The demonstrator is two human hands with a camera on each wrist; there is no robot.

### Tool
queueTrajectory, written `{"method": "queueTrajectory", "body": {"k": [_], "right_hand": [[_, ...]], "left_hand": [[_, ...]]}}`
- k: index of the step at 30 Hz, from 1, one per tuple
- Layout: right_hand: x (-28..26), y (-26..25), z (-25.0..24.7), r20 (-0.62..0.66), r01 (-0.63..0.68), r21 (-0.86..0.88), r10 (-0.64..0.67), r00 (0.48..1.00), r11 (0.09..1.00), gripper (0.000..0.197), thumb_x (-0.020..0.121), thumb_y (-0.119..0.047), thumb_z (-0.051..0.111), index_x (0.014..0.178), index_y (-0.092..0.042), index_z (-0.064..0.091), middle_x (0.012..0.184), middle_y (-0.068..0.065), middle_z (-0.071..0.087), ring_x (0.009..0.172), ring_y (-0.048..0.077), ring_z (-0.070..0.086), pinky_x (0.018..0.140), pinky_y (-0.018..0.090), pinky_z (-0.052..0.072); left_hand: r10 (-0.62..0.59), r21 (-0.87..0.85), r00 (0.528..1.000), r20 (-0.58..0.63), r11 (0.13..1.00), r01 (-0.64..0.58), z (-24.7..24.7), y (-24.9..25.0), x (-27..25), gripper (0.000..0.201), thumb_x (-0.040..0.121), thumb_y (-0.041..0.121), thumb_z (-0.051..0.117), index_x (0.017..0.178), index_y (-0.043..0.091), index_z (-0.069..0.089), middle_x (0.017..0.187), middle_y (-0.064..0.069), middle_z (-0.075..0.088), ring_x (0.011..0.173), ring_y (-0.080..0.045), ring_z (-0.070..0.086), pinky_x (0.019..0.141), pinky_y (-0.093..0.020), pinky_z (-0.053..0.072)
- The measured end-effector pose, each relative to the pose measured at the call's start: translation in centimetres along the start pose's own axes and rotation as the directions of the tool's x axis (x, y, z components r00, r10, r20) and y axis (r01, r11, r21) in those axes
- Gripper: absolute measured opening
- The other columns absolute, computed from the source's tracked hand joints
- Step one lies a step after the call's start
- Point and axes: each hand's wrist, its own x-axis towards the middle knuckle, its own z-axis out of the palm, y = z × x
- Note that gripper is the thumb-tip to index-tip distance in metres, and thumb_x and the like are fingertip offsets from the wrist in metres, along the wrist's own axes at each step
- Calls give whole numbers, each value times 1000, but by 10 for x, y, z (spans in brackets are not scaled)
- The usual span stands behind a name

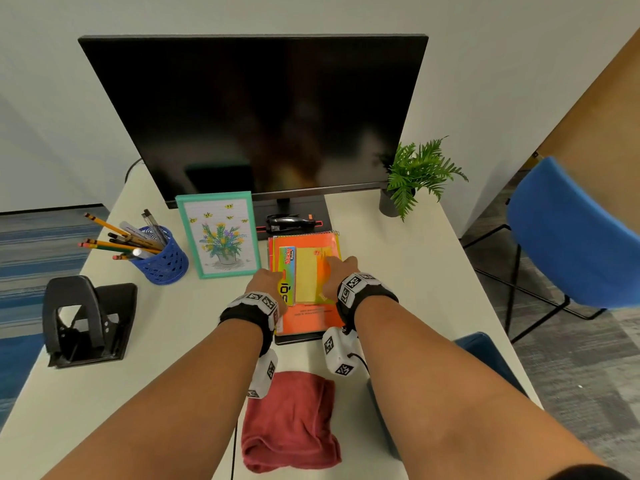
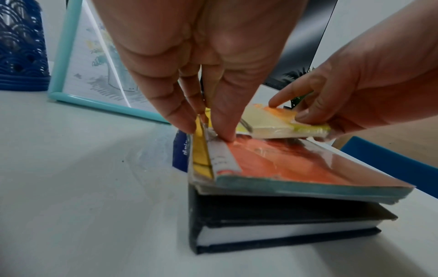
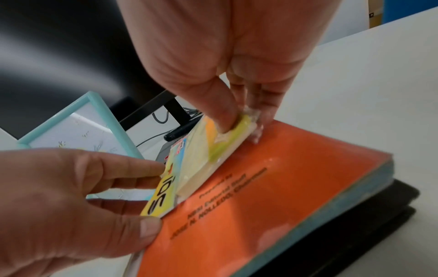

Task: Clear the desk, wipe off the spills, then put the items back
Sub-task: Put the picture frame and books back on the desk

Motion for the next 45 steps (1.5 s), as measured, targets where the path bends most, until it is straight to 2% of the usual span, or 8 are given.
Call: {"method": "queueTrajectory", "body": {"k": [3,6,11,20,26,31,39,45], "right_hand": [[0,7,3,-37,-40,-41,38,999,998,74,84,-21,57,148,-33,21,134,11,28,122,36,42,101,46,43],[4,10,6,-22,-49,-18,48,999,999,82,83,-30,60,149,-41,12,143,9,20,128,38,37,103,46,41],[10,11,10,69,-31,4,31,997,1000,92,87,-16,60,152,-35,-2,159,9,2,141,35,30,110,41,37],[16,10,10,122,11,-14,-9,993,1000,95,89,-5,56,152,-34,-8,161,7,-11,146,36,18,116,47,29],[17,11,18,70,-62,68,57,996,996,91,92,-13,52,151,-23,-16,161,10,2,145,35,22,117,49,25],[18,13,21,34,-94,111,91,995,989,73,93,-16,50,152,-8,8,155,13,25,139,34,33,114,45,29],[13,11,20,4,-85,110,85,996,990,66,91,-18,52,147,-8,19,145,13,38,129,35,45,108,45,38],[-8,8,18,-16,-117,33,117,993,993,64,91,-28,50,147,-12,24,146,15,33,131,36,42,108,45,37]], "left_hand": [[-9,-44,1000,-29,999,7,4,1,1,55,81,12,65,134,13,52,126,-6,55,102,-19,61,86,-23,49],[-20,-96,997,-69,995,14,10,1,3,55,81,12,58,135,11,52,132,-6,55,116,-24,57,92,-25,47],[-25,-153,994,-107,988,8,13,1,2,64,81,32,72,138,16,48,140,-6,43,127,-22,48,108,-29,39],[-30,-149,998,-50,989,22,10,1,0,69,79,8,70,141,17,43,142,-6,43,125,-21,52,102,-27,45],[-88,-196,996,-14,977,84,15,-3,-3,72,81,3,63,142,25,34,129,-9,55,114,-27,58,91,-33,51],[-99,-218,995,0,971,96,16,-3,-2,76,80,3,63,144,28,32,124,-8,59,109,-26,61,86,-31,52],[-84,-206,996,6,975,84,14,-3,-7,74,82,5,61,145,27,31,132,-7,54,114,-27,58,90,-31,51],[-39,-166,997,-61,986,29,9,-7,-20,68,84,6,57,145,22,33,137,-8,52,123,-28,53,99,-34,48]]}}
